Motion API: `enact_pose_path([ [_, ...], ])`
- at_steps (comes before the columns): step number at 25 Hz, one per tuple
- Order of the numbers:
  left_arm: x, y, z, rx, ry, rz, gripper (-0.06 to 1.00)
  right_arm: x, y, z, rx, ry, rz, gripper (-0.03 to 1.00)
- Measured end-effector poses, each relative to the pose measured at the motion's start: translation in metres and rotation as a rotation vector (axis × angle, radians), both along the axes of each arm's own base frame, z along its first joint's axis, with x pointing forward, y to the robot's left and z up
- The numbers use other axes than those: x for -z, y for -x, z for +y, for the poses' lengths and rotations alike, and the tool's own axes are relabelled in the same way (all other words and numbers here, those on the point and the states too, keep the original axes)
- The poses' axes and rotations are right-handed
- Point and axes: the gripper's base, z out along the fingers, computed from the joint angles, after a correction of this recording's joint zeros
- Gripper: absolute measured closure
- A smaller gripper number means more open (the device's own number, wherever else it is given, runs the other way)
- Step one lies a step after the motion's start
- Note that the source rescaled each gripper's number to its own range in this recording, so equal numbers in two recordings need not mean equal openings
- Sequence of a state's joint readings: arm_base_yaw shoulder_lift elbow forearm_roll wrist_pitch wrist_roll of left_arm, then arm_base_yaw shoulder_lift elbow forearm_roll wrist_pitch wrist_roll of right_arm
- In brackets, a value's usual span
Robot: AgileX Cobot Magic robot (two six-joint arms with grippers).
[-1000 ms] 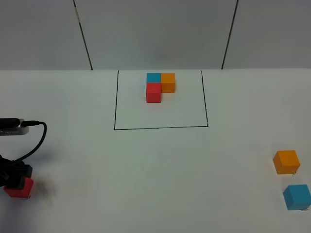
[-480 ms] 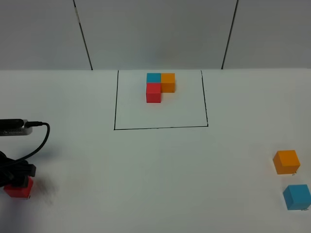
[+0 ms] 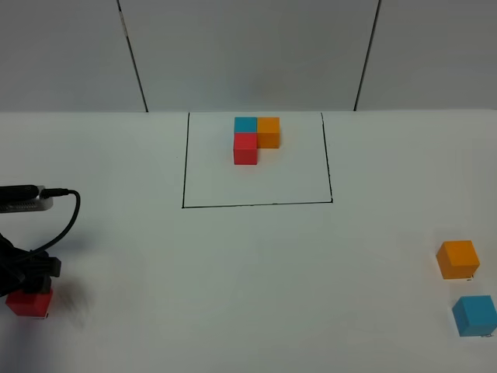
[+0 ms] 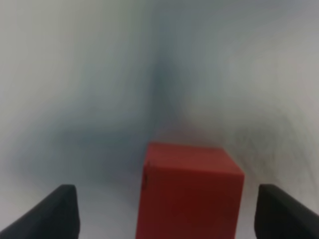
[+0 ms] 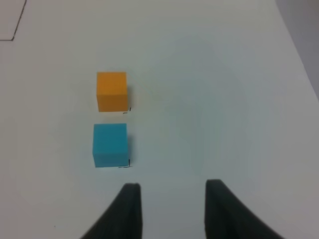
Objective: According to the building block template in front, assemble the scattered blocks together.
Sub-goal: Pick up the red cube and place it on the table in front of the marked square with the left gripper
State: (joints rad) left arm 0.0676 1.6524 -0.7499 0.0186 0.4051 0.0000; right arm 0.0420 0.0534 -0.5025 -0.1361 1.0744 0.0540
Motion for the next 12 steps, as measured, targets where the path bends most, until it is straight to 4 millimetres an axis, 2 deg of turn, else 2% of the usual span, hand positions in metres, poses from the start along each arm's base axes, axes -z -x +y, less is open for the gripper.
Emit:
enact_pose_path([
  [12,0.0003,0.0011,-0.0026,0.020,0.025,0.013,0.03,0.0000,0.0000,0.0000,0.000,0.000,0.000,0.97],
])
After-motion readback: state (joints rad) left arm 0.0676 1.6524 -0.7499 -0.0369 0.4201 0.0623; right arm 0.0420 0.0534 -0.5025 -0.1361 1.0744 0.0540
